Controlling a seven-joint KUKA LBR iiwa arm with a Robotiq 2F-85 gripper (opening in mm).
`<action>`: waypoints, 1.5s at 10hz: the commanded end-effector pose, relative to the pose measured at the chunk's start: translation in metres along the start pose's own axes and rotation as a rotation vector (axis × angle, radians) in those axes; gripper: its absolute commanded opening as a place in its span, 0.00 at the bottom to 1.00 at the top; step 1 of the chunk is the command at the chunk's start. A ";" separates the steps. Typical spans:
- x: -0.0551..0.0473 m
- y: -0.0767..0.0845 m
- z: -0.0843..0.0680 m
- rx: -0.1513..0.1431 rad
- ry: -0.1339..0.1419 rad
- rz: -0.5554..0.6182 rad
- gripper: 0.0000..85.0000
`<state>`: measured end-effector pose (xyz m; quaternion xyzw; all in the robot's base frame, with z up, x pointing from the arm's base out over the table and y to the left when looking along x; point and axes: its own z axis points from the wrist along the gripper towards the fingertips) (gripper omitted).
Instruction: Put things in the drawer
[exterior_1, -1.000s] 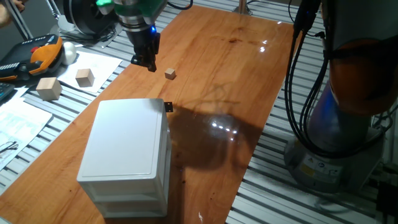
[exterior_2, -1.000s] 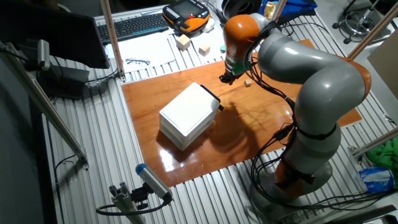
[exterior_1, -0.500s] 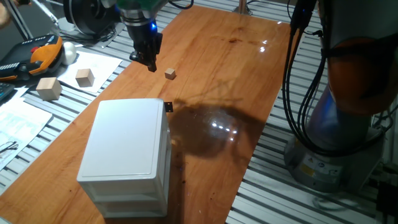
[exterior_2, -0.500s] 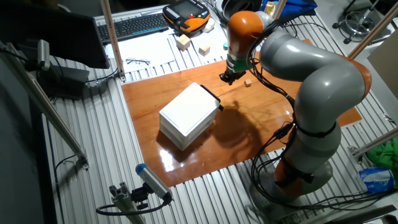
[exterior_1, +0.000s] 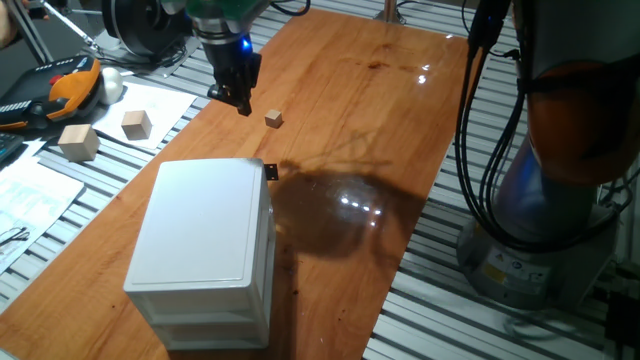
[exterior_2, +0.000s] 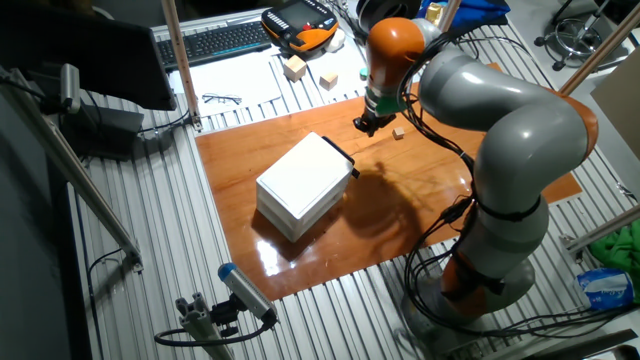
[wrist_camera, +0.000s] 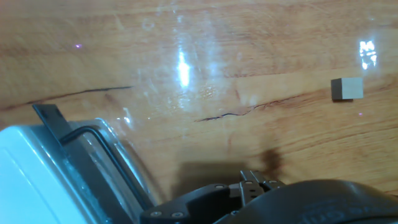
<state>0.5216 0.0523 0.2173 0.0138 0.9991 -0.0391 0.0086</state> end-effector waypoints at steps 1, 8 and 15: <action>0.000 0.000 0.000 0.032 0.009 -0.029 0.00; 0.000 0.000 0.000 -0.019 0.013 -0.122 0.00; -0.002 0.003 0.000 -0.044 0.019 -0.096 0.00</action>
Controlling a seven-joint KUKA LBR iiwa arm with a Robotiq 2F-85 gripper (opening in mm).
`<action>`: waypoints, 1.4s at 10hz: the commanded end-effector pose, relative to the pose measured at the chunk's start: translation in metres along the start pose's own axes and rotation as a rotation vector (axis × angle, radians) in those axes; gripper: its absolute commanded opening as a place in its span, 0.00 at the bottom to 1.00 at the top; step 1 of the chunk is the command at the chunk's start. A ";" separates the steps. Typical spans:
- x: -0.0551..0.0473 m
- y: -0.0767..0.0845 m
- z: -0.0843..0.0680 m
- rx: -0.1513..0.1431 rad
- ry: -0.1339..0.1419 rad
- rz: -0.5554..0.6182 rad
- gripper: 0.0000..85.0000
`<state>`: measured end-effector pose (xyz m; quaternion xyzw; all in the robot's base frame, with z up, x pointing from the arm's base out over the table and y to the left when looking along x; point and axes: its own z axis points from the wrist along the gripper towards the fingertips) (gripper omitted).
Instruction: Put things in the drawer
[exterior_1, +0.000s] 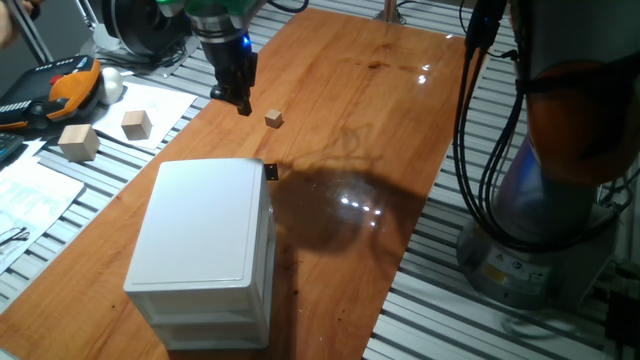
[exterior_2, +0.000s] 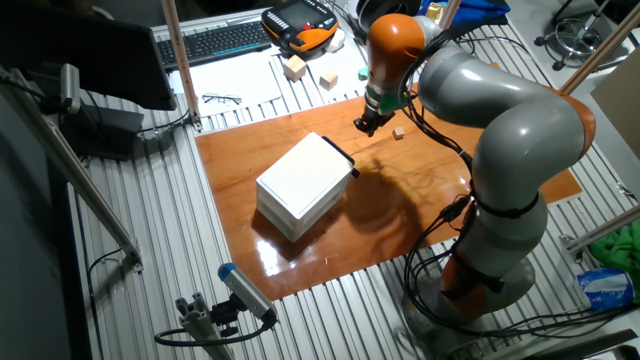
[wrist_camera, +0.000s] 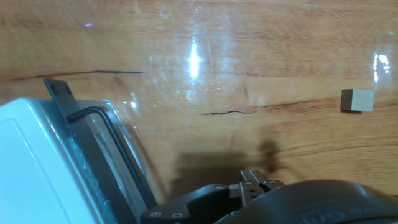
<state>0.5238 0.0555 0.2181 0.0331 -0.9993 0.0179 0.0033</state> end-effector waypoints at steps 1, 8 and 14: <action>-0.002 0.005 -0.001 -0.007 0.008 0.007 0.00; -0.013 0.029 -0.002 -0.126 0.054 -0.237 0.00; -0.016 0.045 -0.005 -0.121 0.073 -0.251 0.00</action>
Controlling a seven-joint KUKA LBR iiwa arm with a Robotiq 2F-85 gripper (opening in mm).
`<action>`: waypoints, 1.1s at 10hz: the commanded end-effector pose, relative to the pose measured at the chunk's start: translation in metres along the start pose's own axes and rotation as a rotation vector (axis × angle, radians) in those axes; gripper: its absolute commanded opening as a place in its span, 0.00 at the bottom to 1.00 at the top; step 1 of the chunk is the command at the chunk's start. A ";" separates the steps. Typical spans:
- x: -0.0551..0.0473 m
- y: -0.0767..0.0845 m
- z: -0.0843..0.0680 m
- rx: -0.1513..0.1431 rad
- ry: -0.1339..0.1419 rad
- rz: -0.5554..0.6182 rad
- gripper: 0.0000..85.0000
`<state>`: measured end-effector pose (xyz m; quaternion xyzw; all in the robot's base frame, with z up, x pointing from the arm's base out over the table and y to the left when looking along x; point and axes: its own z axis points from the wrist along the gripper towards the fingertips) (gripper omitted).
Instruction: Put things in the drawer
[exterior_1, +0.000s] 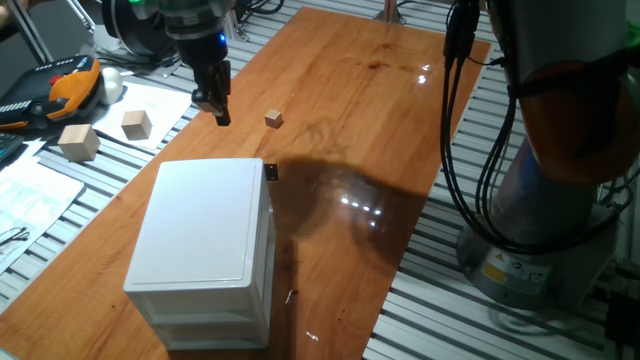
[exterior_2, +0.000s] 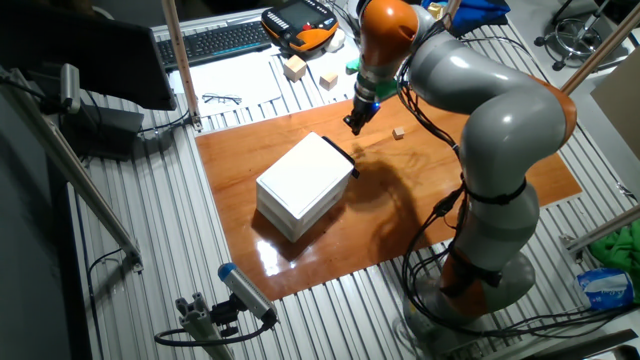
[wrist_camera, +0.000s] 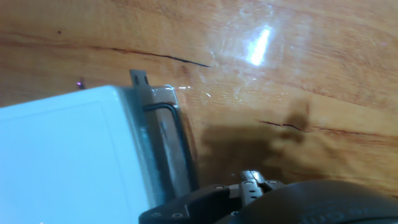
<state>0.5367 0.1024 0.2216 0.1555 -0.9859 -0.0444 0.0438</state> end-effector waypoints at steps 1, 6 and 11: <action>0.001 0.001 -0.001 -0.023 -0.001 0.025 0.00; 0.000 0.005 -0.002 -0.039 -0.009 -0.032 0.00; -0.002 0.011 0.001 0.003 -0.024 -0.071 0.20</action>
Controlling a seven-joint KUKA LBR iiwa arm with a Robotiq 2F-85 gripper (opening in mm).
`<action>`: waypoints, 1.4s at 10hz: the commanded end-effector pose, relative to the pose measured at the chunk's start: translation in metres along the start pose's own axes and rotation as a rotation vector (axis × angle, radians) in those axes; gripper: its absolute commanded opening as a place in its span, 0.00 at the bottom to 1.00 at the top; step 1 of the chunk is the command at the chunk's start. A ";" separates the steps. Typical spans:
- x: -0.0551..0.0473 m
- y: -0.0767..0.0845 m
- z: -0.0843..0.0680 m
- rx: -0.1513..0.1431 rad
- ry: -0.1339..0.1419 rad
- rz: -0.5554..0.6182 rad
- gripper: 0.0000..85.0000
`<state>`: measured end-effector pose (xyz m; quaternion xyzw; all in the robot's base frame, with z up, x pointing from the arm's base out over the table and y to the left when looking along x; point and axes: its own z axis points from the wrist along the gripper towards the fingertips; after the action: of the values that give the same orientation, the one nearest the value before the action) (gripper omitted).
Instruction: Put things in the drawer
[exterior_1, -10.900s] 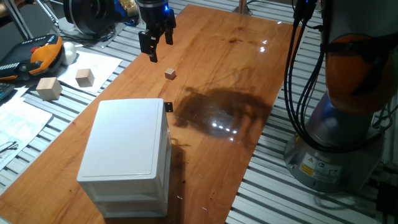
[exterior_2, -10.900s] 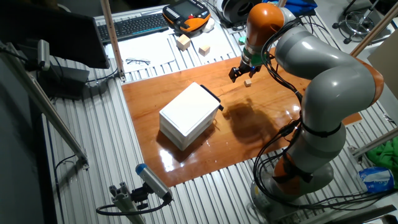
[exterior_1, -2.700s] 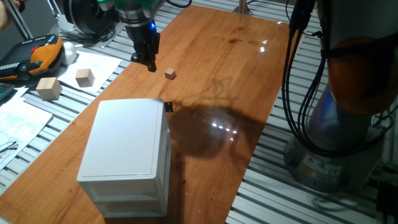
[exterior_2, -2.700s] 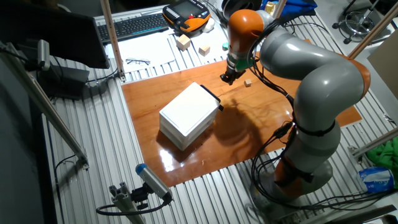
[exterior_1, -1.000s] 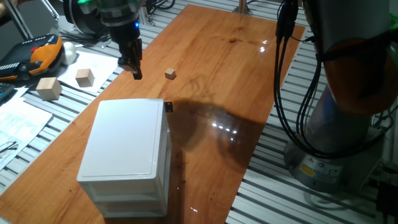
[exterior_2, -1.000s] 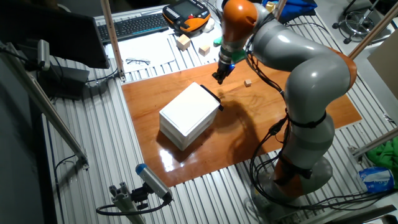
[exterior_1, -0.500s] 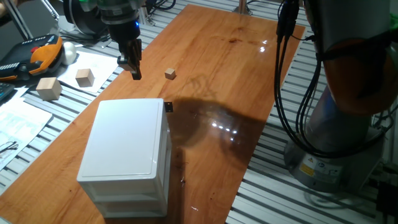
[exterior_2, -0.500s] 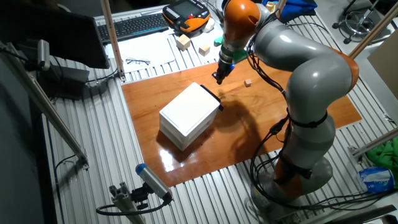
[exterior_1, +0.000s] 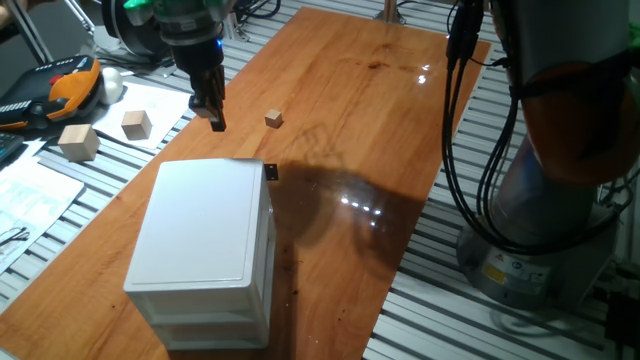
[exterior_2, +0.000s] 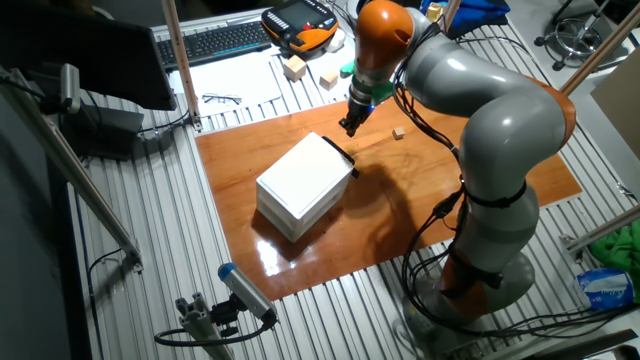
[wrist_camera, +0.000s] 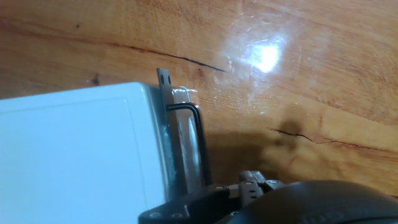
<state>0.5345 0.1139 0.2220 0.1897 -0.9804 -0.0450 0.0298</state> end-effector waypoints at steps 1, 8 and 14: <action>0.000 0.002 0.000 0.006 -0.001 0.002 0.20; -0.003 0.014 0.007 -0.007 -0.026 0.013 0.60; -0.008 0.020 0.014 -0.011 -0.031 -0.008 0.40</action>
<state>0.5340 0.1362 0.2094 0.1923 -0.9798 -0.0534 0.0149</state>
